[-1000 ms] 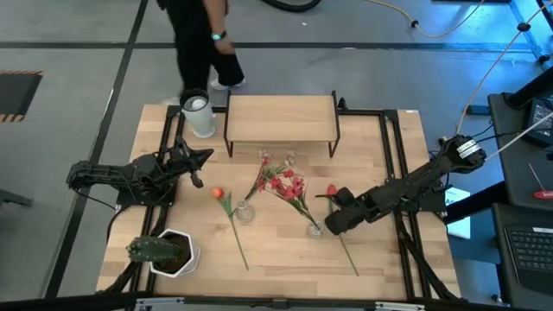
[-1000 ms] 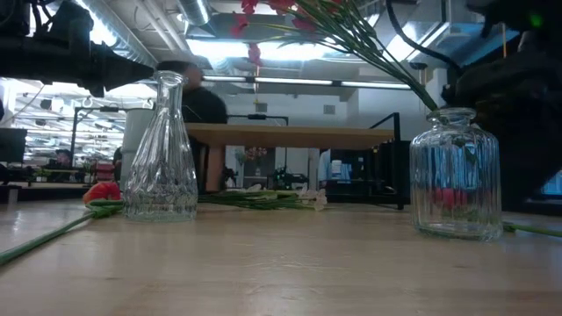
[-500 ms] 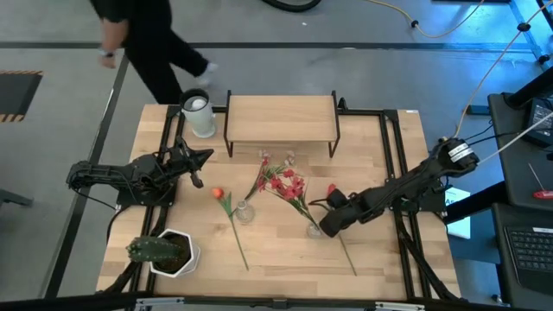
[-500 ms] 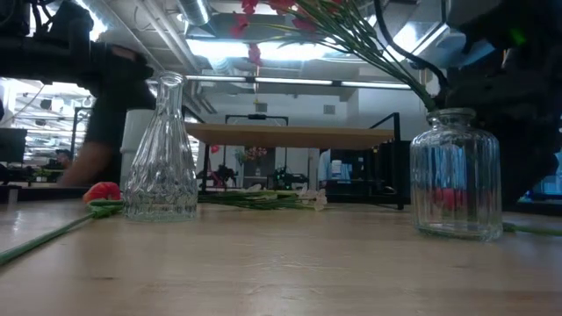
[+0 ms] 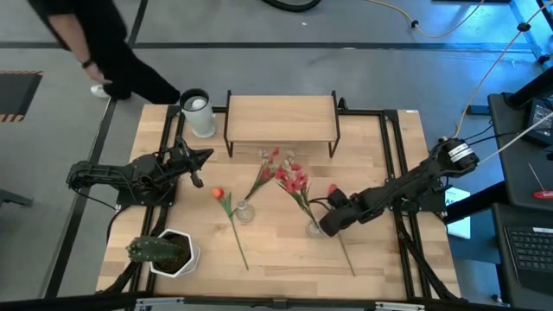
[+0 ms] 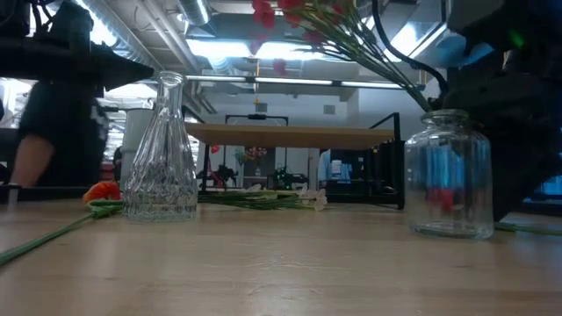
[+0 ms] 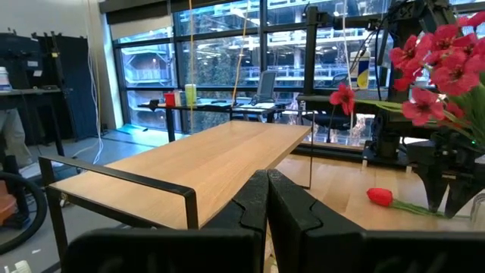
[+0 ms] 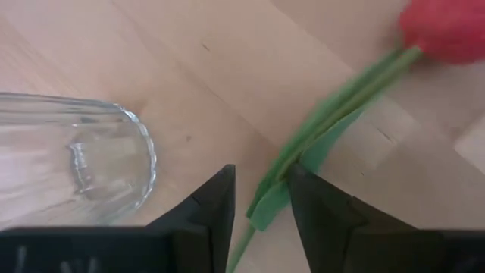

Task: Pick and place flowers into a vace then onto a shelf
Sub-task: Put the pink flower into the right transparent vase

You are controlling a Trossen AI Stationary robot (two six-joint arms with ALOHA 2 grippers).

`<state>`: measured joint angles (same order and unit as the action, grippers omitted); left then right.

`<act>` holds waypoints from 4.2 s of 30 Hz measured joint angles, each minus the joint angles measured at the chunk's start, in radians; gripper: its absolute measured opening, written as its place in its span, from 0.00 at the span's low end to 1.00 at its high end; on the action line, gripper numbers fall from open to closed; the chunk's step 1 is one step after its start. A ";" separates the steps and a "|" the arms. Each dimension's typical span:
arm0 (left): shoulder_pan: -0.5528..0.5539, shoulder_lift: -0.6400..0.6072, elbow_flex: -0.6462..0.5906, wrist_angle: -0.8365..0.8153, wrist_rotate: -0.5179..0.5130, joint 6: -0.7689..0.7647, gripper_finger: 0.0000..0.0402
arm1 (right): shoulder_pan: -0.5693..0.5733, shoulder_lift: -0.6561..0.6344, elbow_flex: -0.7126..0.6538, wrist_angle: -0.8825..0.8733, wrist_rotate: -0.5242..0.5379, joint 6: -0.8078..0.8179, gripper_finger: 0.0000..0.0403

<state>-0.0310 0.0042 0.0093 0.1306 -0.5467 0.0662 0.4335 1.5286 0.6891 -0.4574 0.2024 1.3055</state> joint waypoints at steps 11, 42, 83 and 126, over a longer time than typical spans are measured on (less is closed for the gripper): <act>0.000 0.000 0.000 0.000 -0.012 0.000 0.01 | 0.000 -0.009 0.003 -0.079 -0.042 0.053 0.32; 0.000 0.000 0.000 0.000 -0.010 0.000 0.01 | 0.002 -0.005 0.097 -0.212 -0.013 -0.029 0.32; 0.000 0.000 -0.001 -0.008 -0.010 0.000 0.01 | 0.061 0.128 0.094 -0.131 -0.124 -0.123 0.20; 0.000 0.000 -0.001 -0.008 0.000 0.000 0.01 | 0.291 -0.557 0.088 0.316 1.017 -0.534 0.00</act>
<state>-0.0308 0.0044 0.0086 0.1226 -0.5465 0.0658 0.7246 0.9713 0.7773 -0.1411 1.2190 0.7718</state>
